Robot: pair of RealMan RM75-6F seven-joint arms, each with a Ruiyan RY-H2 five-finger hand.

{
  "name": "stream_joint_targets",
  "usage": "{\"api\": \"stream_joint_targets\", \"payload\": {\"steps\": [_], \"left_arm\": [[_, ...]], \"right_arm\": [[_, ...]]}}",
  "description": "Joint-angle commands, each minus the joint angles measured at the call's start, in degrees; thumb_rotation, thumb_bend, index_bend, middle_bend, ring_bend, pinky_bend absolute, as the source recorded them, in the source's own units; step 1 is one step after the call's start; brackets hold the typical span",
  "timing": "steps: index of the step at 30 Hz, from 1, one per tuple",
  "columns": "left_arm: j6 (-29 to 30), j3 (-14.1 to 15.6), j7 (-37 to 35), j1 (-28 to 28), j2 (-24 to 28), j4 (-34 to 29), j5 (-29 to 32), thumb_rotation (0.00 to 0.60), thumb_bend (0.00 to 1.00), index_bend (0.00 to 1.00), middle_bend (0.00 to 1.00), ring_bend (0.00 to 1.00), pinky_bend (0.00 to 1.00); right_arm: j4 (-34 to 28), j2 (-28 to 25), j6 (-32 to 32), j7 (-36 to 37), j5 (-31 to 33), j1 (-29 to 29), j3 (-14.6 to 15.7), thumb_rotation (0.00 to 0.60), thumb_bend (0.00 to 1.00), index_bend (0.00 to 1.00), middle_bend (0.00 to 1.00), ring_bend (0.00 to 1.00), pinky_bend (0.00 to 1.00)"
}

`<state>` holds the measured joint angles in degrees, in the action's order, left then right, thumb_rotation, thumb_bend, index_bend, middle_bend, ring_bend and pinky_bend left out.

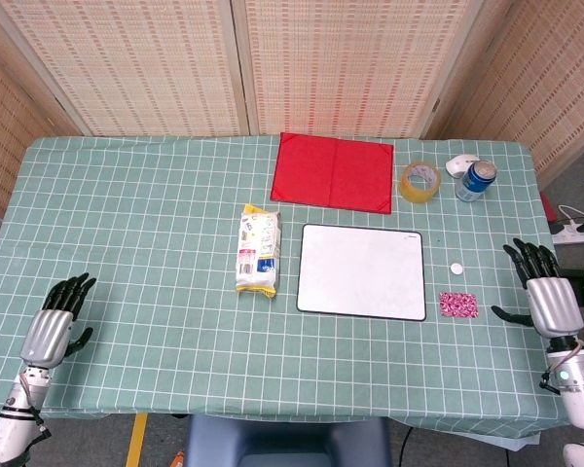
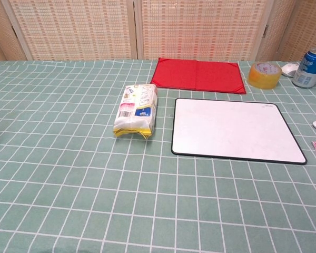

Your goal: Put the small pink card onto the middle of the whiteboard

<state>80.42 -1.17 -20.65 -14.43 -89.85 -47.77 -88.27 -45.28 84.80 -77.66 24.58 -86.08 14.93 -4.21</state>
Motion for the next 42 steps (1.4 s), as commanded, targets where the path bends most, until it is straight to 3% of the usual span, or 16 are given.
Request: {"api": "stream_joint_targets", "payload": {"steps": [1,4,7,10,11,12,14,19,26,33,42], "left_arm": [[0.1,-0.1,0.1,0.0,0.1,-0.3,0.0,0.6,0.28,0.0,0.0,0.0,0.06],[-0.1,0.0,0.1,0.0,0.2,-0.5,0.1,0.6,0.28,0.0,0.0,0.0,0.06],[0.0,0.0,0.1,0.0,0.3,-0.7,0.1,0.6,0.28,0.0,0.0,0.0,0.07],[0.0,0.1,0.2,0.0,0.3,-0.7,0.1,0.6,0.28,0.0,0.0,0.0,0.07],[-0.1,0.1,0.1,0.0,0.3,-0.7,0.1,0.6,0.28,0.0,0.0,0.0,0.07],[-0.1,0.1,0.1,0.0,0.3,-0.8,0.1,0.6,0.28,0.0,0.0,0.0,0.07],[-0.1,0.1,0.1,0.0,0.4,-0.8,0.1,0.6,0.28,0.0,0.0,0.0,0.07],[-0.7,0.2,0.1,-0.1,0.5,-1.1,0.2,0.6,0.28,0.0,0.0,0.0,0.08],[-0.8,0.5,0.1,-0.2,0.6,-1.4,-0.1,0.6,0.28,0.0,0.0,0.0,0.08],[-1.1,0.5,-0.6,-0.3,0.8,-1.5,-0.1,0.6,0.28,0.0,0.0,0.0,0.08],[-1.5,0.7,-1.1,-0.4,0.9,-1.5,-0.1,0.6,0.28,0.0,0.0,0.0,0.08]], "right_arm": [[-0.5,-0.3,0.4,-0.5,0.0,0.0,0.2,0.556,0.0,0.08,0.0,0.0,0.0],[-1.0,-0.5,0.0,-1.1,-0.2,-0.1,0.2,0.555,0.0,0.11,0.02,0.0,0.02],[-1.8,-1.0,-0.4,-1.3,-0.6,0.0,0.4,0.555,0.0,0.15,0.12,0.04,0.15],[-3.4,-2.0,-0.8,-2.6,-1.3,0.0,0.7,0.555,0.0,0.19,0.33,0.35,0.52],[-4.0,-2.4,-0.6,-3.8,-1.2,0.1,0.7,0.56,0.0,0.18,0.46,0.53,0.73],[-4.9,-2.9,0.1,-5.1,-1.0,0.2,0.8,0.573,0.0,0.17,0.56,0.66,0.88],[-8.0,-4.7,3.5,-10.2,-0.1,0.7,1.2,0.598,0.0,0.18,0.69,0.79,0.99],[-16.8,-7.8,12.0,-22.7,4.8,2.4,0.7,0.6,0.0,0.36,0.86,0.91,1.0],[-19.8,-6.9,19.1,-33.0,11.0,4.5,-0.4,0.6,0.0,0.4,0.95,0.99,1.0],[-20.3,-5.8,23.1,-37.4,15.9,5.7,-1.3,0.6,0.0,0.42,0.96,0.99,1.0],[-22.0,-5.6,25.3,-35.8,17.6,6.8,-1.9,0.6,0.0,0.39,0.97,1.0,1.0]]}}
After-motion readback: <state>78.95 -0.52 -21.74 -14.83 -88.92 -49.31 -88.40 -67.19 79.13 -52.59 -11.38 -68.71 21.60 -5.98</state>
